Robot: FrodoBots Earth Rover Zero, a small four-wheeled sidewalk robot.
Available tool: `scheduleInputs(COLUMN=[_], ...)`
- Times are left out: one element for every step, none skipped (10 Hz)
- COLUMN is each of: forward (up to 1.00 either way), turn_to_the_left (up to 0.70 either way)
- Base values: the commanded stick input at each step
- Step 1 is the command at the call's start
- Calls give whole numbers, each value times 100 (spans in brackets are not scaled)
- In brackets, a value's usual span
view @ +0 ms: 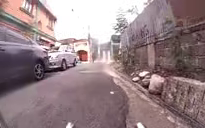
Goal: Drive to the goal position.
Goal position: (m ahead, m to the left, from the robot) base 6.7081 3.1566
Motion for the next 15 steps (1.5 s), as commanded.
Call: scheduleInputs(forward=[35,34,35,35,35,35,35,35,35,35,34,23,9,9,9], turn_to_the_left=[0,0,0,0,0,0,0,0,0,0,0,0,0,0,0])
